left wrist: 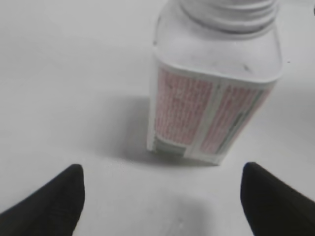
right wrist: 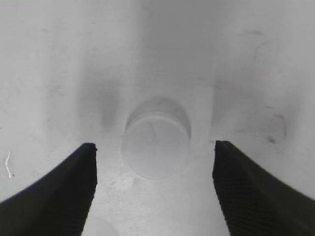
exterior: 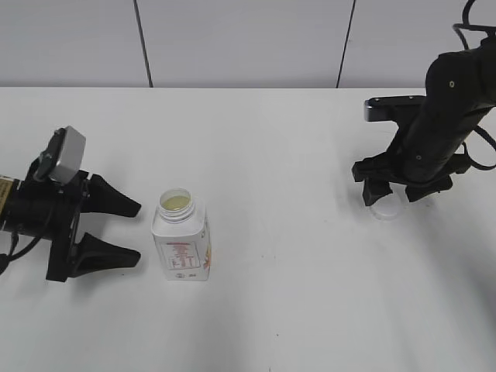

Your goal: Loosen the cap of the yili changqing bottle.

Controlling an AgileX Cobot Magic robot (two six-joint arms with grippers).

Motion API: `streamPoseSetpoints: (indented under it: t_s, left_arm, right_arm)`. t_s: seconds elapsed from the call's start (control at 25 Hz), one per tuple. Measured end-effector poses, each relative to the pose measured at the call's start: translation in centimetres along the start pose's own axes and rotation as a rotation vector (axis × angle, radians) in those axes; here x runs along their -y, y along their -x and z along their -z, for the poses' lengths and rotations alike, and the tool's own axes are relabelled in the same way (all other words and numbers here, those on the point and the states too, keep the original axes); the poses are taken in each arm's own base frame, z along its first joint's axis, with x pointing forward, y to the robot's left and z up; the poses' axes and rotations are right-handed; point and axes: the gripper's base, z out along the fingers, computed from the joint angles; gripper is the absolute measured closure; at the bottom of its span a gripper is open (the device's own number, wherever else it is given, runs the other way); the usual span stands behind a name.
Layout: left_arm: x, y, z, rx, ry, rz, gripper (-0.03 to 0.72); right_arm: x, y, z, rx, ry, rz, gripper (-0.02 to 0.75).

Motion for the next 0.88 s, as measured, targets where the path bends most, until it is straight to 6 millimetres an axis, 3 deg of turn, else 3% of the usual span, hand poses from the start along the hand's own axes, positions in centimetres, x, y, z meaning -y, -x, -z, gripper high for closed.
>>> streamPoseSetpoints:
  t_s: [0.2, 0.4, 0.68, 0.88]
  left_arm:
    - [-0.6, 0.6, 2.0, -0.050, 0.106, 0.100, 0.102]
    - [-1.2, 2.4, 4.1, -0.118, 0.273, 0.104, 0.102]
    - [-2.2, 5.8, 8.7, -0.137, 0.689, 0.168, 0.102]
    - [-2.4, 7.1, 12.0, -0.094, 0.998, 0.338, 0.102]
  right_arm:
    - [0.0, 0.0, 0.0, 0.000, -0.004, 0.006, 0.162]
    - [0.0, 0.0, 0.0, 0.000, 0.000, 0.000, 0.162]
    - [0.0, 0.0, 0.0, -0.003, -0.004, 0.006, 0.162]
    - [0.1, -0.2, 0.0, -0.027, -0.010, 0.010, 0.162]
